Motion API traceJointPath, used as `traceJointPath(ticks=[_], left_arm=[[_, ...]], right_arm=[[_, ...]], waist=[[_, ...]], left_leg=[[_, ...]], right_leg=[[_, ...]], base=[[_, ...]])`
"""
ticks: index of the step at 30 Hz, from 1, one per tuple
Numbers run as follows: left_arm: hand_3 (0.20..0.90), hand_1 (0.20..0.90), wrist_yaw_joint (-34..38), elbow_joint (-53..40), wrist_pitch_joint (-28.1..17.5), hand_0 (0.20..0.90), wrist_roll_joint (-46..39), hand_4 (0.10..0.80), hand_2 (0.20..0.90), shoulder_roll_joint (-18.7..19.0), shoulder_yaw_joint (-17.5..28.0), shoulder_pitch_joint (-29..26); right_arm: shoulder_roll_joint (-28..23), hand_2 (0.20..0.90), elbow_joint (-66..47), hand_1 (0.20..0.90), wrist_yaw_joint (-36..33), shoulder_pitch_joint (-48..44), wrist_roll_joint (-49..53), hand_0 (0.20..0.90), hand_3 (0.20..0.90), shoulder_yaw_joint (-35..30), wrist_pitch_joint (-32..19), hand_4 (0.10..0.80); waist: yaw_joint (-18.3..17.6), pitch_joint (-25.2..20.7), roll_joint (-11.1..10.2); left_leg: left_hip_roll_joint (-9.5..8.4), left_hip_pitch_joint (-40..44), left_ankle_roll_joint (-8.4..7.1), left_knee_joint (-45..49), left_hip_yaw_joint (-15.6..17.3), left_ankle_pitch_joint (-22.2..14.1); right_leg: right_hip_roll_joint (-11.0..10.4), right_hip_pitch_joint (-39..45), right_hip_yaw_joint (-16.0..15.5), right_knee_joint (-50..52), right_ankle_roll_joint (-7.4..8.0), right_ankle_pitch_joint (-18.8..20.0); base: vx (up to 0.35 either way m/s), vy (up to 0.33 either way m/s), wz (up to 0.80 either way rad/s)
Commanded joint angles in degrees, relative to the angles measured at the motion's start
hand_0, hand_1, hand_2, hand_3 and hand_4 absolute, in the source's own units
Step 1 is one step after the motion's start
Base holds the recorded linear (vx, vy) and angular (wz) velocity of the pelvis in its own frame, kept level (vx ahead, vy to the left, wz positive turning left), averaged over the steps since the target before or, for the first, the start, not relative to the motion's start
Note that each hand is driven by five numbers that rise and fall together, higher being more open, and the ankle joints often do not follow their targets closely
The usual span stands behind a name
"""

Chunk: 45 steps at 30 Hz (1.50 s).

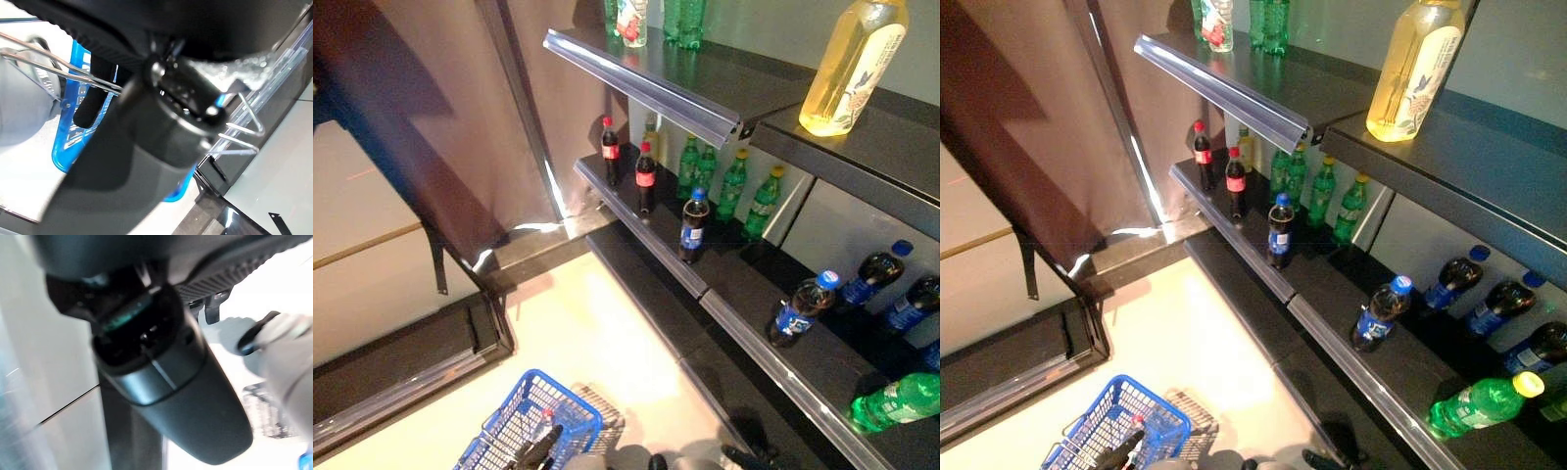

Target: Pick up the drink and place into the basket.

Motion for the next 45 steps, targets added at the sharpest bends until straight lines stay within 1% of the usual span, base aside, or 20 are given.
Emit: traceJointPath(ticks=[1,3,5,8,9,10,11,12,13,14,17,20,23,26,28,29,32,33,40,45], left_arm=[[0.200,0.300,-6.05,-8.41,-6.18,0.300,-6.88,0.100,0.300,-3.70,1.94,-4.50],[0.200,0.300,-6.64,-6.25,-7.05,0.300,-7.11,0.100,0.300,-4.81,4.15,-4.91],[0.200,0.300,-6.04,-5.02,-5.67,0.300,-5.32,0.100,0.300,-4.44,5.16,-6.49],[0.200,0.300,-4.57,-4.48,-4.14,0.300,-2.64,0.100,0.300,-2.59,4.68,-8.41],[0.200,0.300,-4.70,-4.42,-4.48,0.300,-2.70,0.100,0.300,-2.26,4.63,-8.55],[0.200,0.300,-4.13,-5.76,-4.92,0.300,-3.03,0.100,0.300,-0.69,5.27,-8.49],[0.200,0.300,-4.19,-6.14,-4.71,0.300,-3.29,0.100,0.300,-0.39,5.48,-8.35],[0.200,0.300,-4.44,-8.10,-3.96,0.300,-3.39,0.100,0.300,0.79,6.38,-7.63],[0.200,0.300,-4.56,-8.66,-3.91,0.300,-2.65,0.100,0.300,1.14,6.65,-7.45],[0.200,0.300,-5.30,-9.29,-4.66,0.300,-0.91,0.100,0.300,2.40,6.21,-6.98],[0.200,0.300,-6.47,-8.88,-5.99,0.300,-0.45,0.100,0.300,3.48,5.89,-7.07],[0.200,0.300,-6.40,-8.44,-7.01,0.300,-0.70,0.100,0.300,2.75,5.95,-7.50],[0.200,0.300,-5.55,-8.37,-7.46,0.300,-1.25,0.100,0.300,1.38,5.46,-7.97],[0.200,0.300,-6.22,-9.41,-6.58,0.300,-4.69,0.100,0.300,0.19,4.94,-6.79],[0.200,0.300,-7.09,-9.57,-6.24,0.300,-5.90,0.100,0.300,-0.42,4.96,-5.66],[0.200,0.300,-6.74,-9.66,-5.93,0.300,-6.17,0.100,0.300,-1.39,5.03,-4.67],[0.200,0.300,-5.26,-8.23,-4.37,0.300,-4.70,0.100,0.300,-2.37,4.36,-5.03],[0.200,0.300,-3.56,-6.90,-3.79,0.300,-1.86,0.100,0.300,-2.33,3.91,-6.24],[0.200,0.300,-3.43,-5.73,-2.52,0.300,0.34,0.100,0.300,0.08,3.66,-7.81],[0.200,0.300,-3.07,-6.33,-1.03,0.300,0.16,0.100,0.300,1.60,3.16,-6.59]], right_arm=[[-1.96,0.900,-0.37,0.900,2.00,0.39,-1.05,0.900,0.900,-0.11,-1.48,0.800],[-1.60,0.900,1.34,0.900,3.08,-0.27,-0.95,0.900,0.900,-1.06,-1.90,0.800],[-0.90,0.900,3.01,0.900,2.73,-0.51,-1.74,0.900,0.900,-1.33,-3.11,0.800],[0.08,0.900,1.85,0.900,1.37,0.40,-1.60,0.900,0.900,-2.87,-2.34,0.800],[0.24,0.900,1.65,0.900,1.54,0.59,-1.95,0.900,0.900,-2.88,-2.40,0.800],[0.89,0.900,-0.17,0.900,1.19,0.94,-5.37,0.900,0.900,-1.85,-2.00,0.800],[0.92,0.900,-0.61,0.900,0.93,0.93,-5.89,0.900,0.900,-1.57,-1.97,0.800],[1.01,0.900,-2.24,0.900,0.29,0.32,-5.57,0.900,0.900,-0.65,-1.62,0.800],[1.11,0.900,-2.60,0.900,0.14,0.02,-4.63,0.900,0.900,-0.33,-1.63,0.800],[1.70,0.900,-3.41,0.900,-0.04,-0.41,-2.79,0.900,0.900,0.28,-2.24,0.800],[2.26,0.900,-3.49,0.900,0.40,-1.16,-1.02,0.900,0.900,1.19,-3.09,0.800],[2.44,0.900,-2.86,0.900,0.29,-2.25,1.12,0.900,0.900,2.12,-3.52,0.800],[2.12,0.900,-4.69,0.900,1.41,-2.63,-1.48,0.900,0.900,3.79,-2.89,0.800],[0.61,0.900,-9.69,0.900,-0.04,-2.19,-4.47,0.900,0.900,7.02,0.60,0.800],[-0.63,0.900,-10.40,0.900,0.08,-2.80,-4.77,0.900,0.900,8.57,1.69,0.800],[-1.32,0.900,-10.34,0.900,0.07,-3.89,-4.92,0.900,0.900,9.56,3.10,0.800],[-1.09,0.900,-8.63,0.900,0.92,-3.94,-6.14,0.900,0.900,9.27,2.86,0.800],[-0.49,0.900,-7.80,0.900,0.84,-3.57,-7.07,0.900,0.900,9.05,3.12,0.800],[-0.66,0.900,-11.08,0.900,4.33,-2.05,-18.61,0.900,0.900,14.26,2.09,0.800],[-5.25,0.900,-30.41,0.900,8.34,-2.69,-23.62,0.900,0.900,22.85,4.09,0.800]], waist=[[1.48,0.18,-1.46],[1.61,0.40,-1.26],[1.24,0.79,-0.58],[0.54,1.68,-0.77],[0.58,1.82,-0.82],[1.45,2.50,-0.64],[1.68,2.61,-0.56],[2.96,2.68,0.14],[3.37,2.72,0.35],[3.92,2.46,0.38],[4.78,1.79,-0.14],[5.85,1.06,-0.54],[5.75,0.55,-0.68],[6.42,1.19,-0.95],[7.77,1.81,-1.50],[8.33,1.84,-1.66],[7.05,0.77,-1.04],[6.17,0.30,-0.81],[5.27,-0.32,-0.38],[6.34,-0.44,-1.29]], left_leg=[[4.60,1.10,-0.87,-6.65,-10.43,12.05],[5.23,0.86,-1.04,-3.73,-11.02,10.73],[5.00,2.05,-1.70,-2.31,-9.06,8.73],[2.18,0.50,-1.10,5.12,-4.56,4.84],[1.89,0.70,-0.92,5.58,-3.80,4.30],[1.03,2.82,-0.02,6.69,0.24,2.26],[0.99,3.15,0.09,6.83,0.86,2.03],[1.52,3.99,0.62,6.41,4.09,1.65],[1.64,4.30,0.91,6.14,5.14,1.46],[0.59,4.43,2.11,5.53,6.47,0.89],[-1.67,4.08,3.70,4.86,6.52,0.64],[-3.17,4.19,3.64,3.95,5.82,0.90],[-3.81,3.14,2.80,3.97,5.31,1.72],[-3.86,-0.40,0.51,7.58,0.83,4.00],[-4.43,-1.15,0.13,9.89,-6.00,4.13],[-3.27,1.13,0.31,7.50,-7.91,3.25],[0.78,5.08,-0.51,-0.10,-4.28,5.73],[1.24,6.25,-0.72,-1.99,-2.90,6.63],[0.26,10.01,-0.45,-2.11,-2.19,4.49],[0.25,11.40,-0.40,-3.31,-1.67,4.18]], right_leg=[[-7.06,5.06,7.98,-3.59,9.56,1.33],[-9.78,6.09,9.82,-2.49,11.43,0.14],[-13.40,5.46,8.75,-1.60,13.76,0.04],[-18.46,4.65,6.70,-2.07,16.34,3.47],[-19.33,4.30,5.90,-2.53,16.52,4.47],[-21.38,1.80,0.29,-2.09,16.13,7.20],[-21.51,1.36,-0.71,-1.70,16.01,7.36],[-21.27,0.95,-6.23,1.36,15.71,5.50],[-20.89,0.98,-7.72,2.71,15.58,4.24],[-19.08,0.27,-9.17,6.36,15.38,2.93],[-16.47,-0.01,-9.61,9.44,14.68,2.19],[-15.06,2.74,-10.80,4.25,13.36,0.98],[-13.15,4.13,-9.61,-0.19,12.45,0.70],[-12.11,5.39,-7.88,-2.87,11.58,1.67],[-12.05,5.76,-5.40,-4.01,11.46,2.37],[-12.11,5.58,-4.40,-4.25,11.49,2.48],[-12.38,5.85,-6.49,-3.76,11.59,1.85],[-12.72,6.15,-6.91,-3.04,12.03,1.67],[-15.82,6.78,-7.26,-2.57,14.09,2.53],[-16.73,7.91,-8.51,-4.68,15.06,3.79]], base=[[0.250,0.416,-0.75],[0.241,0.584,-1.06],[0.196,0.631,-0.88],[0.086,0.477,-0.80],[0.056,0.499,-0.58],[0.044,0.380,-0.59],[-0.008,0.444,-0.59],[-0.070,0.221,-0.73],[-0.135,0.261,-0.76],[-0.131,0.160,-0.68],[-0.132,0.047,-0.32],[-0.118,-0.090,-0.19],[-0.141,-0.132,-0.26],[-0.159,-0.089,-0.08],[-0.146,-0.020,-0.15],[-0.122,0.058,-0.44],[-0.080,0.195,-0.56],[-0.018,0.255,0.26],[-0.007,0.163,0.09],[-0.017,-0.016,-0.03]])
